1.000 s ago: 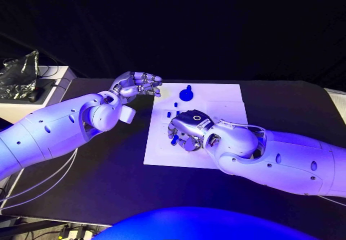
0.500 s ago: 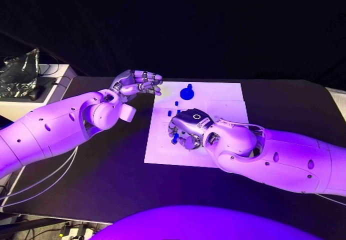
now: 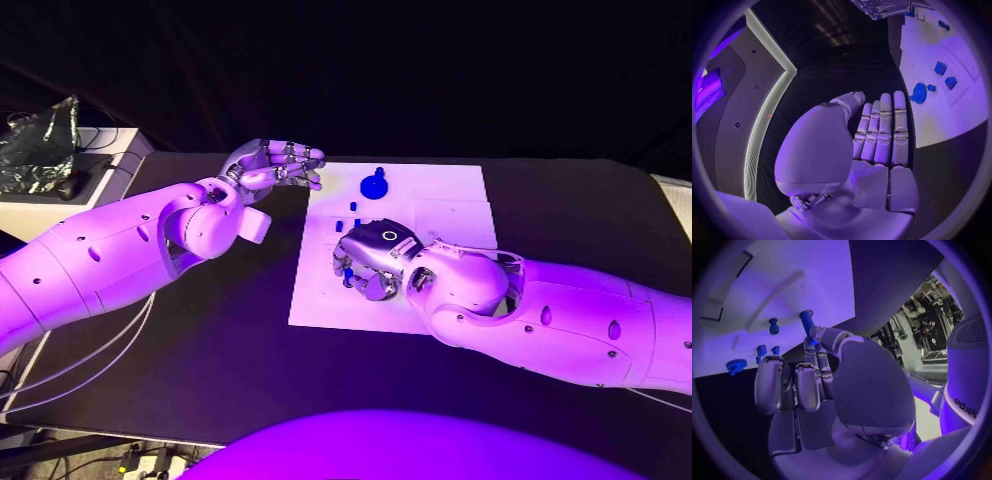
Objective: Assemble the parts on the task board
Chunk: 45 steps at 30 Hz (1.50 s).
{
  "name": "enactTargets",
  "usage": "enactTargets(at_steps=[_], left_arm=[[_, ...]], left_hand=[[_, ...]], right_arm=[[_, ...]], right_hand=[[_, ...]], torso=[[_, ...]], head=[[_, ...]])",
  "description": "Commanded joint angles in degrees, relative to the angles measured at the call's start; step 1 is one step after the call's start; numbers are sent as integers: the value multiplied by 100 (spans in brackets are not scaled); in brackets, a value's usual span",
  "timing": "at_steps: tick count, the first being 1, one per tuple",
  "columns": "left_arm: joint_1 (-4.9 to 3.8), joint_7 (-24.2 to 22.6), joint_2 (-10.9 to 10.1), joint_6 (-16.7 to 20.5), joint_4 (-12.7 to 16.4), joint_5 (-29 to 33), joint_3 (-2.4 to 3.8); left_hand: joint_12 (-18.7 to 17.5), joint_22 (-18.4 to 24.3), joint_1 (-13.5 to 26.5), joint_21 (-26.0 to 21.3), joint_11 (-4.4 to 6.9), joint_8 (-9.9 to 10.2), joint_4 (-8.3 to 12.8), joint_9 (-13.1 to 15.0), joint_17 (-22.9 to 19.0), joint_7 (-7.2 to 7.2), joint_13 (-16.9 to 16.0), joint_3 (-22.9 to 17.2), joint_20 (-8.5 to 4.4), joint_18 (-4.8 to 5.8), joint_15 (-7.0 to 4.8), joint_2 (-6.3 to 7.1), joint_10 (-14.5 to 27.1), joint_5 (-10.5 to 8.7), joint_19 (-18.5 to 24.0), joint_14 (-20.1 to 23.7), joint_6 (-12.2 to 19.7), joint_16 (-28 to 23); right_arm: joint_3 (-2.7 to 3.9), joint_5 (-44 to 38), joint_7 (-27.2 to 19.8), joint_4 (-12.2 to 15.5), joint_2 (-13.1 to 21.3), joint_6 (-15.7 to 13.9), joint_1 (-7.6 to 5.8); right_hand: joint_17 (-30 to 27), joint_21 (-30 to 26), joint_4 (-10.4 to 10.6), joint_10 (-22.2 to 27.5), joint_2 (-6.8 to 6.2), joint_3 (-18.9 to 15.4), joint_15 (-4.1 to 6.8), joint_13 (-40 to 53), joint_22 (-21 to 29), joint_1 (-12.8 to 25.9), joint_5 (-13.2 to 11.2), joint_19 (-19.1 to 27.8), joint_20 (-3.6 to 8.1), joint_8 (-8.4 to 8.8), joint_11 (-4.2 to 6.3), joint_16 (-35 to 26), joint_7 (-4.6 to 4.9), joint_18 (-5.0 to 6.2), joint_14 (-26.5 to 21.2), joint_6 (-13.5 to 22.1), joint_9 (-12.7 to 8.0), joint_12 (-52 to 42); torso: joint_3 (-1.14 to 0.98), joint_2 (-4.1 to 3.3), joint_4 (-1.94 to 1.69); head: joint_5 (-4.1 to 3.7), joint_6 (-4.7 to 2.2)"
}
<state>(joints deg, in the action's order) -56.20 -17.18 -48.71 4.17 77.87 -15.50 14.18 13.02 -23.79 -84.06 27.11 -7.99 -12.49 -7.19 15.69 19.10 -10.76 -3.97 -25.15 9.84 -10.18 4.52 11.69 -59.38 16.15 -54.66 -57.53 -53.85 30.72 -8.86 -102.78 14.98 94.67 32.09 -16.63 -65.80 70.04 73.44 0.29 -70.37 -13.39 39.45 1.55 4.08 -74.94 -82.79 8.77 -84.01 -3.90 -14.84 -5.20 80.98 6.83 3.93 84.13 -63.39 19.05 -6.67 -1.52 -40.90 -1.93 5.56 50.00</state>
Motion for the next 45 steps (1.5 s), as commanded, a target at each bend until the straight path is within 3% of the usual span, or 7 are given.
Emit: enactTargets(at_steps=[1, 22, 25, 28, 31, 34, 45], left_arm=[[-2, -27, 7, -95, 13, 16, 5], [-2, -26, 14, -98, -1, 16, 5], [-2, -25, 13, -97, -1, 16, 5], [-2, -23, 12, -96, -3, 16, 5], [-2, -24, 14, -95, -6, 16, 5], [-2, -23, 14, -96, -6, 16, 5], [-2, -17, 10, -95, -11, 16, 5]], left_hand=[[-17, 1, 27, -14, -20, 16, 7, -5, 5, -36, -5, 24, 0, 14, 38, -37, 10, 28, 51, -12, -5, -20], [-17, 1, 27, -14, -20, 16, 7, -5, 5, -36, -5, 24, 0, 14, 38, -37, 10, 28, 51, -12, -5, -20], [-17, 1, 27, -14, -20, 16, 7, -5, 5, -36, -5, 24, 0, 14, 38, -37, 10, 28, 51, -12, -5, -20], [-17, 1, 27, -14, -20, 16, 7, -5, 5, -36, -5, 24, 0, 14, 38, -37, 10, 28, 51, -12, -5, -20], [-17, 1, 27, -14, -20, 16, 7, -5, 5, -36, -5, 24, 0, 14, 38, -37, 10, 28, 51, -12, -5, -20], [-22, 4, 28, -23, -20, 18, 9, -8, 22, -36, -6, 26, 4, 10, 38, -38, 10, 28, 53, -13, -6, -38], [-22, 4, 28, -23, -20, 18, 9, -8, 22, -36, -6, 26, 4, 10, 38, -38, 10, 28, 53, -13, -6, -38]], right_arm=[[-52, -40, 20, -38, 20, 289, 57], [-61, 9, -18, -58, 40, 287, 78], [-63, 89, -88, -75, 41, 269, 78], [-64, 128, -120, -78, 52, 188, 78], [-65, 149, -148, -76, 69, 72, 78], [-66, 160, -158, -67, 89, -3, 78], [-66, 170, -120, -28, 203, -362, 78]], right_hand=[[-5, -19, -12, -436, 118, 25, 27, 325, -649, -66, 31, -190, 31, -15, 239, -9, 3, -63, 201, -4, 8, -63], [-21, -57, -33, -348, 86, 3, -4, 334, -638, 49, 62, -174, 22, 24, 207, -16, 38, -57, 198, 74, 3, 5], [-58, -210, 44, -7, -126, -186, -111, 254, -573, 407, 442, -129, -61, 285, 86, -26, 129, -37, 191, 525, -76, 251], [-165, -665, 148, 485, -311, -559, -165, 98, -345, 723, 259, -13, -143, 487, 20, -75, 46, 47, 156, 881, -135, 300], [-551, -1449, 185, 980, -214, -1200, -222, -32, 57, 667, 28, 197, -198, 584, -48, -267, -21, 177, 38, 1012, -164, 300], [-670, -1649, 400, 1292, 64, -2147, -266, -31, 181, 241, 25, 202, -254, 661, -106, -314, -56, 200, -4, 1018, -209, 172], [-674, -1713, 640, 1293, 165, -2416, -252, -20, 222, -67, 95, 173, -248, 714, -90, -295, -43, 207, 8, 976, -255, -7]], torso=[[3, 1, 4], [-3, 1, 4], [-3, 2, 5], [-4, 3, 7], [-4, 7, 8], [-6, 6, 7], [0, 2, 4]], head=[[5, 0], [16, 0], [19, 0], [14, 0], [10, 0], [10, 0], [-1, 0]])
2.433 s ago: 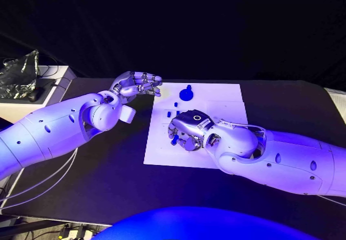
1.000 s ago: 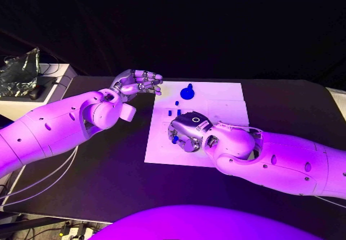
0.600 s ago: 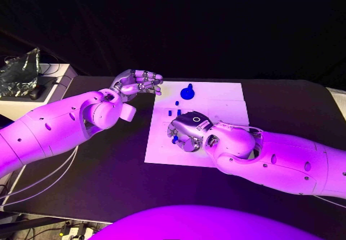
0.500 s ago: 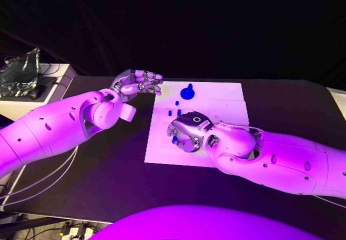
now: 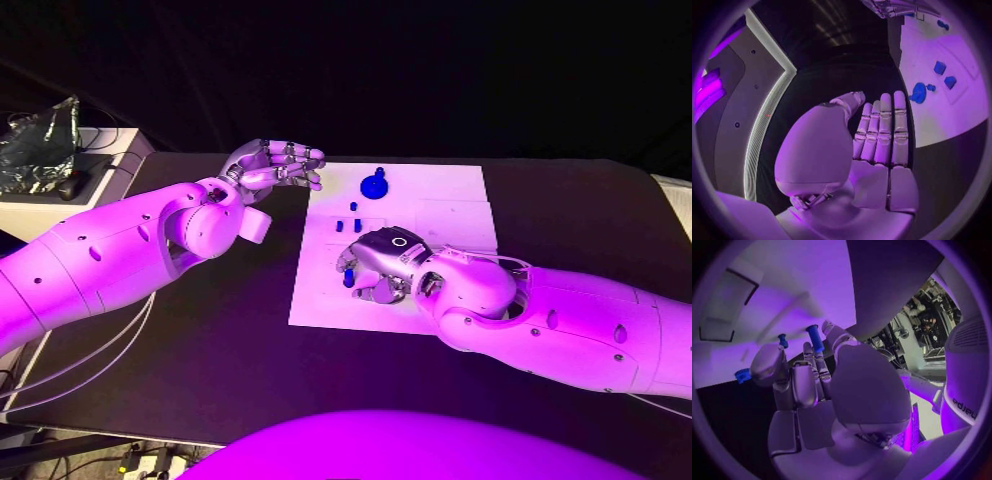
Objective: Assemble the parts on the task board
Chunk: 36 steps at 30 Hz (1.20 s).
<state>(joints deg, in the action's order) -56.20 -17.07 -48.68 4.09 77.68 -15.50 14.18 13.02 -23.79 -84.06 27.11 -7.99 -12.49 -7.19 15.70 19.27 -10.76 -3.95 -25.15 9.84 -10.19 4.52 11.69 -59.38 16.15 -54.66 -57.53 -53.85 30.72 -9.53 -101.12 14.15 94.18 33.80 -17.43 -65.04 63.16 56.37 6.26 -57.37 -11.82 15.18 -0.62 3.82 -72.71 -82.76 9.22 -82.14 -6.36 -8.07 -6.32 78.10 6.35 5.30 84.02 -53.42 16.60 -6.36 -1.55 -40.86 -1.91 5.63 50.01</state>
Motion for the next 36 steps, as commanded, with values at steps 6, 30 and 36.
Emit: enactTargets(at_steps=[6, 30, 36], left_arm=[[-2, -20, 7, -97, 3, 15, 4], [57, -32, 28, -133, -58, 16, -4], [134, -59, 0, -112, -11, 26, -5]], left_hand=[[-27, 5, 26, -25, -21, 25, 13, -13, 12, -38, -8, 26, 6, 9, 38, -36, 15, 28, 52, -14, 6, -46], [-19, 15, 52, -45, -18, 58, -2, -31, 42, -35, -17, 36, 18, 6, 43, -35, -11, 30, 54, -17, 59, -75], [2, 18, 50, -51, -6, 54, -3, -31, 58, -28, -26, 32, 18, 1, 36, -47, -59, 30, 49, -24, 49, -84]], right_arm=[[3, 42, 6, 74, 129, -789, 3], [204, 4178, -287, 369, 1726, -120, -814], [196, 4382, 619, 496, 2224, 591, -922]], right_hand=[[-27, -70, 236, 258, -45, -141, -64, -15, 38, -206, 131, -33, -13, 74, -24, -16, 41, 71, 29, -46, -43, -7], [324, 862, 1028, -1853, -20, -232, 392, 1393, -476, -247, 610, -360, 396, -302, 521, 205, 0, -84, 166, -567, 122, -2159], [1560, 1873, 1025, -2658, 104, -382, 337, 7379, -1047, 967, 1106, -533, 358, -758, 517, 781, -12, -260, 399, -335, 584, -7369]], torso=[[-2, 2, 6], [12, 78, 67], [-2, 109, 114]], head=[[-16, -1], [-486, -331], [-631, -353]])
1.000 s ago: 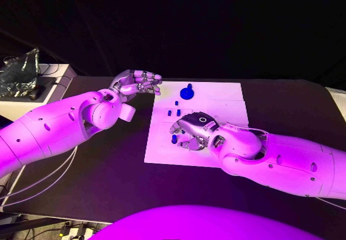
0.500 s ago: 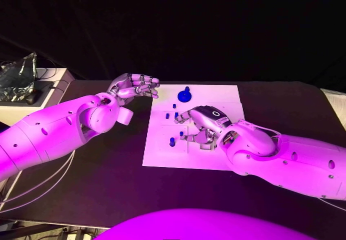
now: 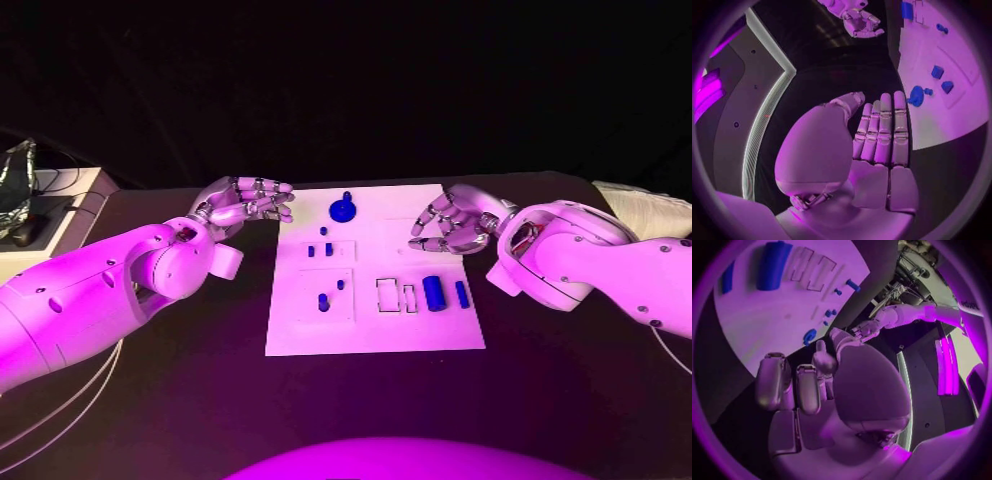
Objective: Assemble the parts on the task board
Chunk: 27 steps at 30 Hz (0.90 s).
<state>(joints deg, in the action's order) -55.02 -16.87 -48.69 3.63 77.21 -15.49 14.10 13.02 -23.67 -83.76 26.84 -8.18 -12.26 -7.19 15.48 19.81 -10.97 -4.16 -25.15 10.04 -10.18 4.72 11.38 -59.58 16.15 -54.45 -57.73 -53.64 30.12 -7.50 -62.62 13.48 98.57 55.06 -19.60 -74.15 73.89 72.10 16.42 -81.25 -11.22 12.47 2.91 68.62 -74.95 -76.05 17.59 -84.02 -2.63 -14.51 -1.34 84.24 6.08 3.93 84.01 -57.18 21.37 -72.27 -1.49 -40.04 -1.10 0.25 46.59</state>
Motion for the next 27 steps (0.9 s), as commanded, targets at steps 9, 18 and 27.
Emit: enactTargets(at_steps=[9, 18, 27], left_arm=[[80, -96, -7, -59, 125, 35, 3], [88, -90, -12, -56, 187, 36, 3], [89, -89, -29, -81, 221, 39, 3]], left_hand=[[13, 9, 28, -28, 19, 29, -8, -7, 14, -1, -9, 35, -1, -2, 14, -16, -65, 28, 26, -8, 22, -29], [14, 10, 31, -30, 21, 30, -8, -9, 17, 3, -9, 39, -1, -2, 13, -9, -68, 28, 26, -9, 25, -31], [12, 13, 49, -35, 21, 31, -20, -10, 25, 5, -9, 45, 2, -2, 13, -5, -69, 28, 24, -12, 25, -35]], right_arm=[[-75, 182, 1627, 279, 542, 1335, -40], [-165, -253, 1808, 303, 512, 1708, 5], [-202, -575, 1852, 122, 171, 1731, 151]], right_hand=[[1540, 1129, 36, -874, 299, -447, 53, 2135, -1242, 1044, 412, -474, 24, -515, 92, 555, -123, -265, 584, -51, 648, -1771], [1611, 1307, 42, -875, 387, -674, 75, 2138, -1323, 1475, 280, -503, 40, -599, 122, 576, -160, -298, 599, -66, 850, -1773], [1611, 1373, 45, -875, 513, -952, 83, 2138, -1356, 1741, -105, -514, 47, -646, 133, 576, -174, -310, 599, -51, 1006, -1773]], torso=[[-13, 74, 91], [-1, 72, 90], [4, 66, 70]], head=[[-235, 26], [-264, 58], [-272, 89]])
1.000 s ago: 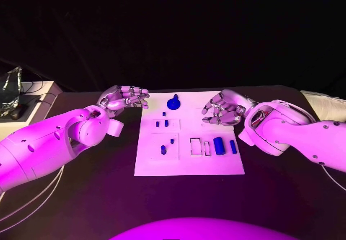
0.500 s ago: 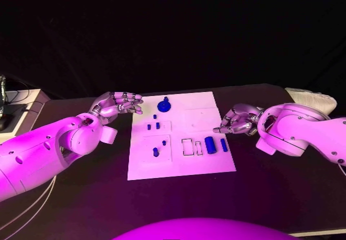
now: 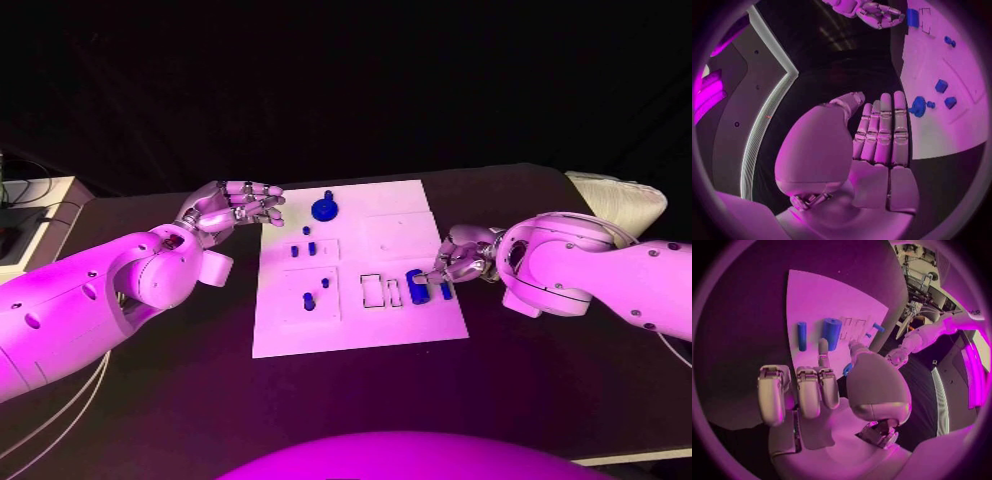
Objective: Assemble the parts on the task board
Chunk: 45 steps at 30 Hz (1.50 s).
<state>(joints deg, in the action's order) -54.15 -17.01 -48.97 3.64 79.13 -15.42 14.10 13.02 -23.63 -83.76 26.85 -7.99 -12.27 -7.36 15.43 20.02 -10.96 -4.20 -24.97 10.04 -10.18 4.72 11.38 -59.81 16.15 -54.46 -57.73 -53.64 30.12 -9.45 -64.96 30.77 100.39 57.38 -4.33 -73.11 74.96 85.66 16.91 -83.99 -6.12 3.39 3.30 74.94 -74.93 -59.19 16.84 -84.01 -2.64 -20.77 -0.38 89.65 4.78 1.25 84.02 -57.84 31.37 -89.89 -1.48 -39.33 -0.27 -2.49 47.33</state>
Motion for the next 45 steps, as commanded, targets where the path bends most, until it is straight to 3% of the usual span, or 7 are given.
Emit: enactTargets(at_steps=[1, 24, 27, 30, 33, 40, 45], left_arm=[[2, -74, -6, -82, 33, 32, 3], [3, -71, -61, -96, 76, 44, 3], [3, -67, -62, -98, 74, 45, 3], [3, -56, -67, -104, 69, 46, 3], [3, -47, -71, -107, 63, 46, 3], [3, -21, -82, -119, 56, 46, 3], [4, -9, -85, -127, 45, 46, 3]], left_hand=[[12, 9, 50, -36, 2, 32, -2, -5, 5, 5, -4, 27, 2, -2, 14, -5, -45, 28, 24, -12, 25, -35], [4, 16, 69, -48, 0, 35, -17, -8, 16, 4, -1, 31, 6, -3, 15, 0, -36, 30, 24, -11, 29, -45], [4, 16, 69, -48, 0, 35, -17, -8, 16, 4, -1, 31, 6, -3, 15, 0, -36, 30, 24, -11, 29, -45], [-1, 18, 72, -51, -1, 37, -19, -9, 19, 2, 0, 31, 6, -4, 15, 1, -30, 31, 23, -11, 32, -48], [-1, 18, 72, -51, -1, 37, -19, -9, 19, 2, 0, 31, 6, -4, 15, 1, -30, 31, 23, -11, 32, -48], [-6, 21, 64, -55, -2, 37, -18, -10, 26, 1, 2, 22, 5, -7, 14, -9, -23, 36, 20, -12, 31, -53], [-6, 21, 64, -55, -2, 37, -18, -10, 26, 1, 2, 22, 5, -7, 14, -9, -23, 36, 20, -12, 31, -53]], right_arm=[[-9, -367, 125, -85, -96, 199, 74], [-19, -1039, 160, -495, -580, 266, 371], [-19, -1046, 159, -500, -591, 191, 380], [-19, -952, 154, -494, -579, -47, 392], [-19, -693, 147, -475, -558, -332, 401], [-14, 46, 116, -343, -483, -747, 406], [20, 559, 92, -123, -397, -959, 327]], right_hand=[[1504, 28, -5, -601, 7, -53, 44, 1506, -1362, 62, -34, -516, 49, -21, 37, 35, -44, -45, 598, 14, 11, -11], [1504, 41, -24, -601, 8, -181, 46, 1506, -1371, -42, -52, -517, 49, -42, 40, 35, -49, -48, 598, 31, 94, -11], [1504, 45, -30, -601, 69, -160, 48, 1506, -1376, -283, 334, -517, 51, -44, 42, 35, -51, -48, 598, 60, 158, -11], [1504, 37, -71, -601, 128, 97, 65, 1506, -1378, -722, 1398, -515, 62, -15, 63, 35, -71, -47, 598, 73, 214, -11], [1504, 49, -85, -601, 158, 634, 100, 1506, -1385, -1103, 1661, -518, 91, 12, 100, 35, -110, -49, 598, 37, 222, -11], [1504, 61, -71, -601, -241, 1832, 95, 1506, -1396, -932, 1790, -521, 96, 9, 95, 35, -98, -52, 598, -16, 329, -11], [1504, 70, -68, -601, -329, 1957, 91, 1506, -1401, -805, 1723, -523, 94, -2, 90, 35, -93, -54, 598, -21, 364, -11]], torso=[[0, -8, -10], [-9, -5, 6], [-2, -3, 4], [-4, -6, 2], [-7, -4, 1], [-8, -10, -5], [-6, -5, 9]], head=[[8, 21], [52, 112], [51, 116], [52, 113], [59, 113], [79, 111], [99, 124]])
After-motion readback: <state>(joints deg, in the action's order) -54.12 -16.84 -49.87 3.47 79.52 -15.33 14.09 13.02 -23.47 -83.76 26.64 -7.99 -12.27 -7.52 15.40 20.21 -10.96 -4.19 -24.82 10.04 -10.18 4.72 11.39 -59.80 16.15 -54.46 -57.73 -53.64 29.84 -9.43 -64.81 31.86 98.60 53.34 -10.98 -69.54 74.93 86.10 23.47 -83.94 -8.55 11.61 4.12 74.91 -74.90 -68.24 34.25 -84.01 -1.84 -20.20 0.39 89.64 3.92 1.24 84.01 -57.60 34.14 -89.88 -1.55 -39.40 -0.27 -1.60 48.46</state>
